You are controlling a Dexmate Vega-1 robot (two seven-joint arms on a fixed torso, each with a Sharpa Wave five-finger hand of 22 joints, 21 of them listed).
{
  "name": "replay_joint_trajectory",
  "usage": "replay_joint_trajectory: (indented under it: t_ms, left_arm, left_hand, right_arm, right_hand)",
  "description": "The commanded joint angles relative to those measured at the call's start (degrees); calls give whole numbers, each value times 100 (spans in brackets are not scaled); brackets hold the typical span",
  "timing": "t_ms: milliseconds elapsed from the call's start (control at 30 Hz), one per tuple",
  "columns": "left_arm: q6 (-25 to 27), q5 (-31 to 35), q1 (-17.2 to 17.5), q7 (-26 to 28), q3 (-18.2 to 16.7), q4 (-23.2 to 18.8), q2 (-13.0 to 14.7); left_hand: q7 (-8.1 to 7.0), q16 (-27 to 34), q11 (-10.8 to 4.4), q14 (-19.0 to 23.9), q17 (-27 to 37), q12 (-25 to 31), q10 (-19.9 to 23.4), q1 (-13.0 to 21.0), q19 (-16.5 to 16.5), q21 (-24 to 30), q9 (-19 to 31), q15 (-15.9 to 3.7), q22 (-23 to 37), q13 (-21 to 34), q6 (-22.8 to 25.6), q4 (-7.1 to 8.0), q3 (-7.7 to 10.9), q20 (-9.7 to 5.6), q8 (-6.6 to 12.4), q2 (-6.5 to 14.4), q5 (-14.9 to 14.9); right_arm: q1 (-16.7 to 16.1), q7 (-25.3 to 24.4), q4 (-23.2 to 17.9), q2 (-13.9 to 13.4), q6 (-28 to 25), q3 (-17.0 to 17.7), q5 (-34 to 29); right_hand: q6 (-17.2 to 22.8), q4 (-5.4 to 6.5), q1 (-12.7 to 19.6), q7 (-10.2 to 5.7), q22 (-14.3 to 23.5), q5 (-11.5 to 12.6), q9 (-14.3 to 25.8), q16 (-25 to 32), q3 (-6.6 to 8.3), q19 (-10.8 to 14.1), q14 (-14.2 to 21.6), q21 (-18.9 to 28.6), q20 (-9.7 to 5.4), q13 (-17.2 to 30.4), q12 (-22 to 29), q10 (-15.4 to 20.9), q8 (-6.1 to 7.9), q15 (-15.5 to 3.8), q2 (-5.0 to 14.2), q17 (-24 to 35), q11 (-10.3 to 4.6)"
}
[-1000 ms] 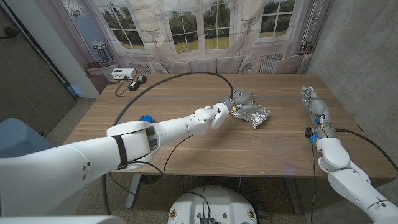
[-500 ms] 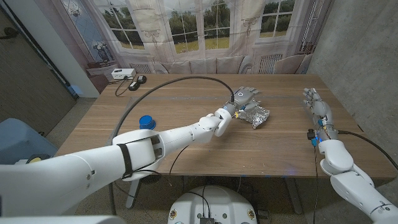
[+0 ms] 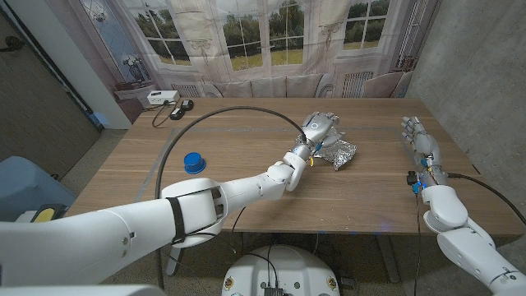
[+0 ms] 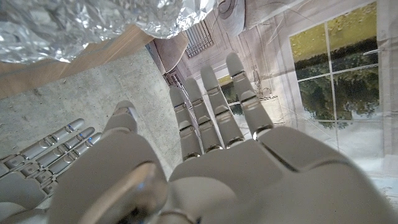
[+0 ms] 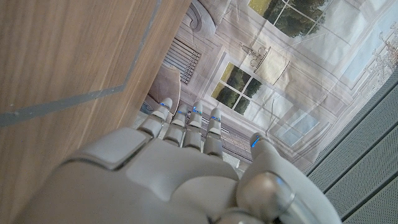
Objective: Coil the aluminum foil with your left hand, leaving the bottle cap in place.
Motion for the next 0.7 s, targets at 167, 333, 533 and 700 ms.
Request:
replay_joint_trajectory:
  t_ms: [167, 333, 533, 700]
  left_arm:
    - [1980, 21, -255, -4060, 182, -2280, 773]
    - [2149, 74, -471, -4878, 220, -2538, 830]
    - [2080, 100, -636, -5446, 224, -2743, 927]
    - [2109, 236, -795, -5998, 329, -2878, 960]
  left_hand:
    - [-308, -1101, 27, -428, -949, -672, -849, 160, 532, -72, -192, 23, -570, -568, -988, -129, 175, -72, -517, -245, -64]
    - [-385, -1389, 46, -666, -1242, -995, -1159, 262, 443, -213, -289, 124, -643, -756, -1390, -131, 236, -48, -753, -311, -85]
    - [-500, -1478, -30, -349, -1642, -1084, -724, 705, 667, -272, -458, -40, -684, -1011, -1042, -221, 276, -275, -747, -577, -112]
    - [-483, -1546, -189, -102, -1896, -966, -68, 856, 610, -428, -506, -217, -676, -1114, -348, -99, 315, -162, -509, -514, -85]
  right_arm:
    - [133, -119, -68, 51, -106, -74, -167]
    - [153, -155, -94, 63, -163, -87, -181]
    - [185, -191, -57, 95, -155, -109, -208]
    - [227, -201, -11, 116, -149, -134, -217]
  right_hand:
    - [-4, 37, 32, -38, 12, 3, 31, 39, 17, 48, 127, 17, -1, 13, -14, 50, -29, 6, -3, 22, -27]
    - [-7, 39, 33, -33, 12, 4, 31, 36, 18, 46, 136, 15, -2, 13, -13, 61, -31, 6, -2, 23, -10]
    - [-12, 42, 35, -42, 12, 4, 32, 30, 20, 51, 143, 14, 0, 13, -18, 58, -34, 4, -2, 23, -25]
    - [-26, 43, 36, -53, 12, 4, 32, 29, 21, 54, 156, 14, -1, 13, -16, 70, -40, 15, -2, 23, -12]
